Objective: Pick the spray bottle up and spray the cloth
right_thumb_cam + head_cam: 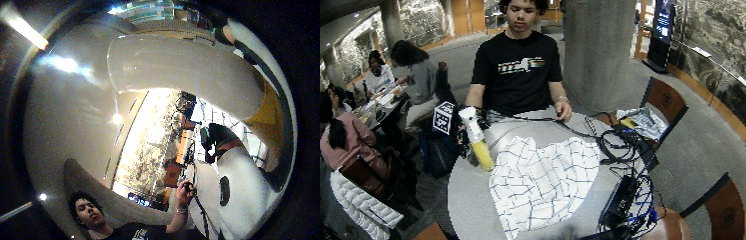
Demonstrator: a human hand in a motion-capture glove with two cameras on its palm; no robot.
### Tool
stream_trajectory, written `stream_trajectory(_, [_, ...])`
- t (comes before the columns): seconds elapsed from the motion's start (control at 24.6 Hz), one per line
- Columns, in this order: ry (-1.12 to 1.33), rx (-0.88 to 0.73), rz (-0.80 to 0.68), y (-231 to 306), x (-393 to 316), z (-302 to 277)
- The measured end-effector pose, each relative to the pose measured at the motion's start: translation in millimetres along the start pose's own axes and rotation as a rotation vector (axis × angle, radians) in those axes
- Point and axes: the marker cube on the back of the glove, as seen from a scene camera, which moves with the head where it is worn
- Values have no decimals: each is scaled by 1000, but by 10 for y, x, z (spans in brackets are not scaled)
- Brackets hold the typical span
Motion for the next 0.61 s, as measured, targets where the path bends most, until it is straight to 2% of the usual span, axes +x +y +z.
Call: stream_trajectory(0.61, [38,33,14,-386,98,305])
